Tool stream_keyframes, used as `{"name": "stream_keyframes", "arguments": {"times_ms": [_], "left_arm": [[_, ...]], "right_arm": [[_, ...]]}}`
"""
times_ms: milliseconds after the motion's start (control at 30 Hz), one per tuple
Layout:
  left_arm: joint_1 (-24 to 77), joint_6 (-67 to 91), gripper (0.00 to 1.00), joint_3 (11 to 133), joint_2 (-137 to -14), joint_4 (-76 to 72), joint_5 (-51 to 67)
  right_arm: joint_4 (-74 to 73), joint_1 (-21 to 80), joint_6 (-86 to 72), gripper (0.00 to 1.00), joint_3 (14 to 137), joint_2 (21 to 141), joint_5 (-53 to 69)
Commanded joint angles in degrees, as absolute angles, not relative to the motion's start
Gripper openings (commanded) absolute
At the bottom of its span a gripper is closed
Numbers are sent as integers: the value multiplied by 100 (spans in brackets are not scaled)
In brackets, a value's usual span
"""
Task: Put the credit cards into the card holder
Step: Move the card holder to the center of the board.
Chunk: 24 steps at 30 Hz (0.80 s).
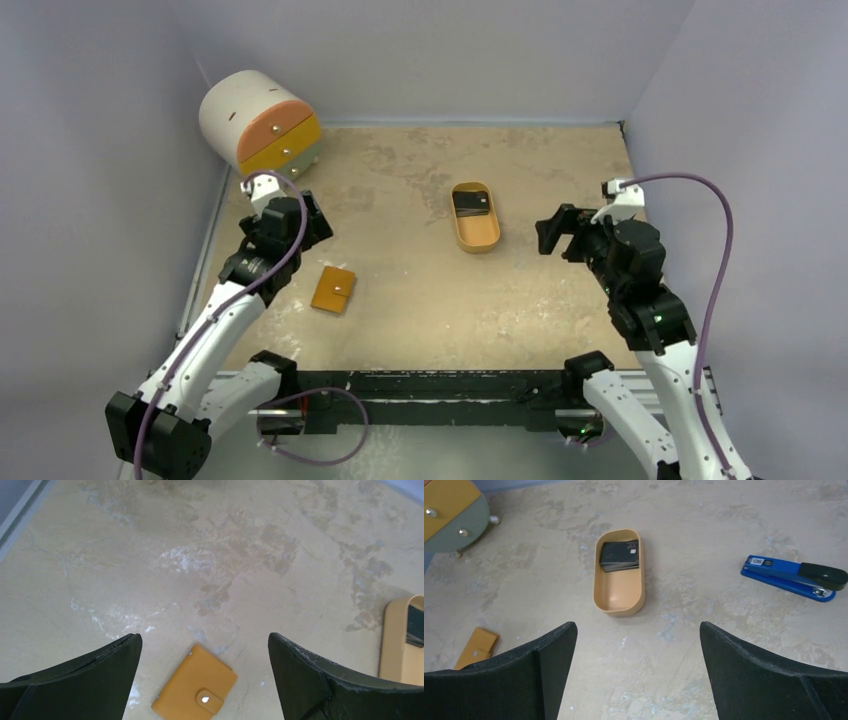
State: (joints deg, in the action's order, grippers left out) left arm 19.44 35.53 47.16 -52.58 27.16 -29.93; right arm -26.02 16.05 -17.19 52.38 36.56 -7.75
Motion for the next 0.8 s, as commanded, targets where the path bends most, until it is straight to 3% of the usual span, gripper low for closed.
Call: {"name": "stream_keyframes", "arguments": {"times_ms": [0,467,567,767], "left_arm": [[1890,4183,97,5144,-5496,3631,-2733],[1507,5422,83,4133,-5700,3736,-1568],[942,5438,82,3761,-5850,3498,-1074],[888,5747,82,3365,-5872,3042,-1179]], "right_arm": [[-2754,1580,-1655,94,5527,3797,-221],[-2083,1674,-2542,88,4556,3981,871],[-1976,1817,-2703,88,4422,4020,1004],[-1887,1890,-2855,88,4235,3879,1176]]}}
